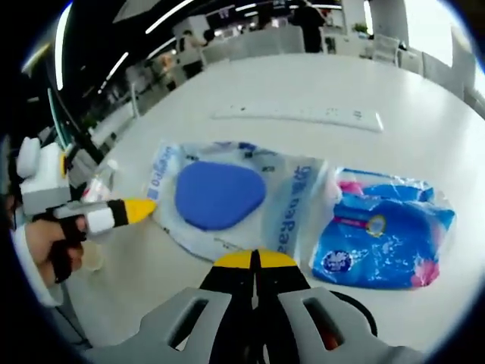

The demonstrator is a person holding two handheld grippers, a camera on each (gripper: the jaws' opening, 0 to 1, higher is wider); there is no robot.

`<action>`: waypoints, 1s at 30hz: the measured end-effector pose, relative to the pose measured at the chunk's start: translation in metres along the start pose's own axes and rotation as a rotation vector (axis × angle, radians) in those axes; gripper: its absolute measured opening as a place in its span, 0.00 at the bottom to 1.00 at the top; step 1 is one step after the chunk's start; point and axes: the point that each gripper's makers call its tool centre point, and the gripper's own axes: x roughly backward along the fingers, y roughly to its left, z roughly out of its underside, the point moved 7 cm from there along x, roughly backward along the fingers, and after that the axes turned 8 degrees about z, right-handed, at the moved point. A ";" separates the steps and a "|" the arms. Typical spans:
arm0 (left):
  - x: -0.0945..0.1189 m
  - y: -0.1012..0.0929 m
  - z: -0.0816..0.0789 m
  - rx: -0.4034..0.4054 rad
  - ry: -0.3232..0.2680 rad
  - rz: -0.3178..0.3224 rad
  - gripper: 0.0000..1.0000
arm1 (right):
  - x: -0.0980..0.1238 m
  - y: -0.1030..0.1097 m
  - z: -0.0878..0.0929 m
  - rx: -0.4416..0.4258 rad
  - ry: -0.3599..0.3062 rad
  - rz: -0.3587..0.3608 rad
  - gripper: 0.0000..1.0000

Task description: Arrange the tabletop items into an orderly group along one side of the table until the central work area is clear of visible clutter.

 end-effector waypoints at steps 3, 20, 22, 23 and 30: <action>0.000 0.000 0.000 -0.013 0.012 -0.002 0.00 | 0.000 0.002 0.000 0.026 0.002 0.009 0.00; 0.003 -0.013 -0.010 0.032 0.007 0.044 0.00 | 0.008 0.009 -0.023 0.057 -0.037 -0.101 0.00; 0.013 -0.018 -0.027 0.031 -0.077 0.067 0.00 | 0.024 0.014 -0.041 0.072 -0.185 -0.151 0.00; 0.018 -0.022 -0.034 0.019 -0.103 0.090 0.00 | 0.031 0.015 -0.047 0.078 -0.225 -0.163 0.00; 0.079 -0.058 -0.064 -0.056 -0.243 0.233 0.00 | 0.107 -0.007 -0.066 -0.111 -0.483 -0.200 0.00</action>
